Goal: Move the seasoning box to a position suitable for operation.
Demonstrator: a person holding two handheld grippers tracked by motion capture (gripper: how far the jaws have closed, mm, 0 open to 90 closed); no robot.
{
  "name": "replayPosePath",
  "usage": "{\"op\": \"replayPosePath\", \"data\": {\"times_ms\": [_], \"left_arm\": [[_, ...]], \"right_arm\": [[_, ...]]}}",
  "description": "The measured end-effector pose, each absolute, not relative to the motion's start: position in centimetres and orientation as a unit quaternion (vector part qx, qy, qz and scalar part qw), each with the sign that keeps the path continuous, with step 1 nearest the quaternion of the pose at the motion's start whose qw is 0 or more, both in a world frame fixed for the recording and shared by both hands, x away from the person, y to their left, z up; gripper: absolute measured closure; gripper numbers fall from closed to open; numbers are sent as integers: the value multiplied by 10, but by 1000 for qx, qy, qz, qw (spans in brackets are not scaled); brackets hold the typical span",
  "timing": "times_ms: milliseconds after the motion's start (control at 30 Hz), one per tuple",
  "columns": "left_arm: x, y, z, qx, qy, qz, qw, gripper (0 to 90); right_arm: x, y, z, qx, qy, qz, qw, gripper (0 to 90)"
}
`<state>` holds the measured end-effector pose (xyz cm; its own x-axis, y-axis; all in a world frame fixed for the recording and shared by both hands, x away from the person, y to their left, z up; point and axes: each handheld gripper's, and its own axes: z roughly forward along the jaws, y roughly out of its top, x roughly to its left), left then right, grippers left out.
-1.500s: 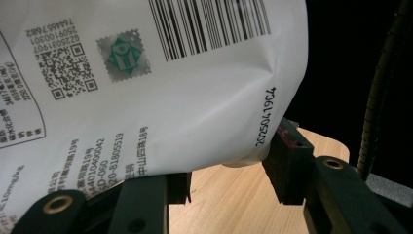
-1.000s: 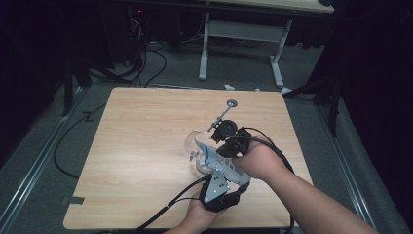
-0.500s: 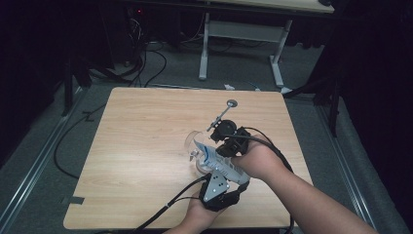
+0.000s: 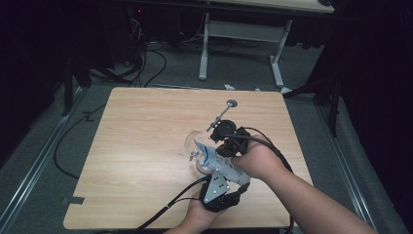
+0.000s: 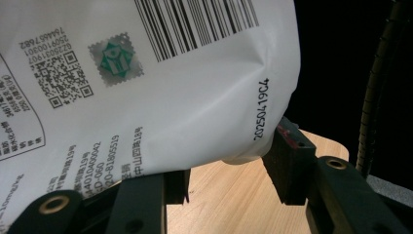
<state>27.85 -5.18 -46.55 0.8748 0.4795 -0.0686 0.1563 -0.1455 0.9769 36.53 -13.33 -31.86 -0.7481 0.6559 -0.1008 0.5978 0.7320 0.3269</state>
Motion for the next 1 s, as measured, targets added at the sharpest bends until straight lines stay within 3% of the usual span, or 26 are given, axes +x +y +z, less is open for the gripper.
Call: {"op": "replayPosePath", "data": {"times_ms": [1000], "left_arm": [[279,-52,-465,747,213,134,616,577]], "right_arm": [[365,-134,-317,334,925,143,108,900]]}}
